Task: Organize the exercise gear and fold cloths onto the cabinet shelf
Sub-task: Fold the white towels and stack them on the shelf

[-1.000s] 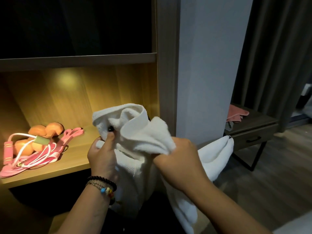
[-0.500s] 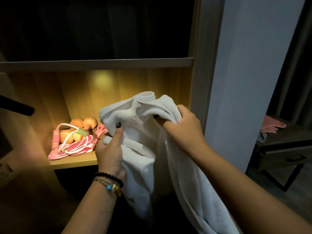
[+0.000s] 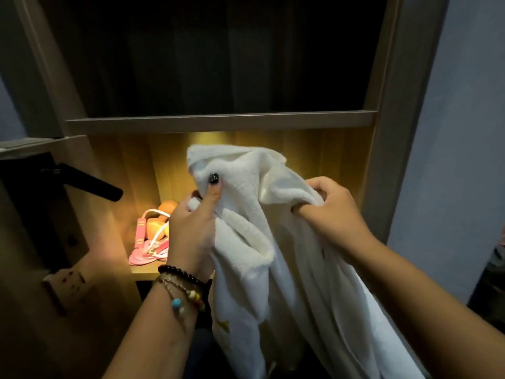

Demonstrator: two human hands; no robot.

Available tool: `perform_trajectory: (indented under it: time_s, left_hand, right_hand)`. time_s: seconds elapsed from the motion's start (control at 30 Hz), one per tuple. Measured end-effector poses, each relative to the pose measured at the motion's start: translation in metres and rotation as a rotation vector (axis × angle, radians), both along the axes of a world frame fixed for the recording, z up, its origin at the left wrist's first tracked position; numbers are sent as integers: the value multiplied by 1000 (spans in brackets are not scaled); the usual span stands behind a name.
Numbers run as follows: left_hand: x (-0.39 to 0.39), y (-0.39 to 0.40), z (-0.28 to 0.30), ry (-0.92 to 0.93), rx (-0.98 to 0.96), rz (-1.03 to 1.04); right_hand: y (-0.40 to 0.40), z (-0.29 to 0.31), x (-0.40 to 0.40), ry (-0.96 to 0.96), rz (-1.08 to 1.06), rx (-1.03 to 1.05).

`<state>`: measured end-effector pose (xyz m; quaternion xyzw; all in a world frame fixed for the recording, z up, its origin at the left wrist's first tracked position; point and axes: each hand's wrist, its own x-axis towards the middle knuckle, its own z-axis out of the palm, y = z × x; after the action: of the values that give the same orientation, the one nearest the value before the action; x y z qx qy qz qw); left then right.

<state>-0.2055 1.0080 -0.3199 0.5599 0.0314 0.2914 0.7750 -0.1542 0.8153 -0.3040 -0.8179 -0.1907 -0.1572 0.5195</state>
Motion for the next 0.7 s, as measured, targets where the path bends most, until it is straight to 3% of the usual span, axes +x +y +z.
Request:
perform_trajectory:
  time_s: [0.2, 0.33, 0.5, 0.63, 0.7]
  left_hand:
    - [-1, 8, -85, 246, -336, 383]
    - [-10, -6, -132, 438, -471, 362]
    - [-23, -13, -168, 522, -418, 290]
    - [-35, -16, -180, 493, -384, 233]
    - [-39, -16, -179, 464, -292, 181]
  right_hand:
    - [6, -66, -15, 175, -29, 124]
    - [-2, -119, -26, 290, -102, 217]
    - [-28, -177, -29, 388, -309, 332]
    - [-27, -202, -26, 533, -267, 154]
    - [-22, -203, -25, 451, -276, -86]
